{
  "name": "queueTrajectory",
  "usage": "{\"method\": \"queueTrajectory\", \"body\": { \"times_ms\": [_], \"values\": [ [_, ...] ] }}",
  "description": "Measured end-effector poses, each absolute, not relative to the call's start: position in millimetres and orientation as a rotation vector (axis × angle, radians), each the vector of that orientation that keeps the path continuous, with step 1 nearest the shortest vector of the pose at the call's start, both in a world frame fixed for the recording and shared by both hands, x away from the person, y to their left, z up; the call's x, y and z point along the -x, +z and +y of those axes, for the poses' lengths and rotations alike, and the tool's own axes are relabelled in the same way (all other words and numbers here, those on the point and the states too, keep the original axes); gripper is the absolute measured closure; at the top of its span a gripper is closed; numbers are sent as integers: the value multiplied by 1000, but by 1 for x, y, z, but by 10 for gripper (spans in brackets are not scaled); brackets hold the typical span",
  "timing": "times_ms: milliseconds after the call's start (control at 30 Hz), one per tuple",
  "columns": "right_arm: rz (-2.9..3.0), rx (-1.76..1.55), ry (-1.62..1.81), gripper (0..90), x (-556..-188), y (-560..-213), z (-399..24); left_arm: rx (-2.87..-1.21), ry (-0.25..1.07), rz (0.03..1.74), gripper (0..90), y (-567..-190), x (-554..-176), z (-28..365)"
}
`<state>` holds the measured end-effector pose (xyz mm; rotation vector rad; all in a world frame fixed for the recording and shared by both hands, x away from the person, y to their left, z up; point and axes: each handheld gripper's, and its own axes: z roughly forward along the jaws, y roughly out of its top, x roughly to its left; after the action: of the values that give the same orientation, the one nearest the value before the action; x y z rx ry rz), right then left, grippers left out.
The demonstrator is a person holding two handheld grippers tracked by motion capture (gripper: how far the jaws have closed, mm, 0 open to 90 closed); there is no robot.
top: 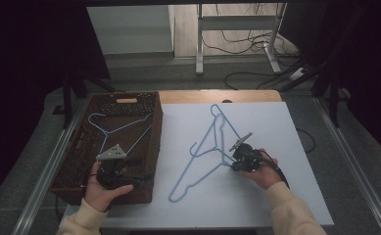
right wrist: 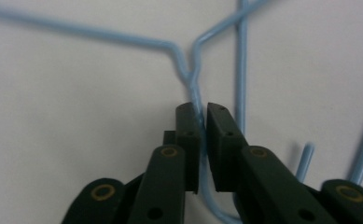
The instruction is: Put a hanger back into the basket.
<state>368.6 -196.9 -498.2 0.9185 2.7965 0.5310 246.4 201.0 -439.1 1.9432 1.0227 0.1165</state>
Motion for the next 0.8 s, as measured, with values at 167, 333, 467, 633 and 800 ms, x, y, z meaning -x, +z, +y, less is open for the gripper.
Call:
{"method": "queueTrajectory", "body": {
  "times_ms": [167,333,467,633,800],
  "values": [
    [2819,-912,539,858,-368,-497,-197,-1948,118,1014,226,-438,-246,198],
    [2840,-898,558,859,-362,-490,-196,-1960,120,995,228,-437,-246,190],
    [2825,-909,586,860,-355,-480,-196,-1978,126,966,229,-434,-246,178],
    [2825,-924,600,860,-350,-475,-199,-2010,163,933,232,-431,-245,163],
    [2821,-920,609,861,-348,-471,-199,-2018,163,902,233,-427,-245,152]
  ]
}}
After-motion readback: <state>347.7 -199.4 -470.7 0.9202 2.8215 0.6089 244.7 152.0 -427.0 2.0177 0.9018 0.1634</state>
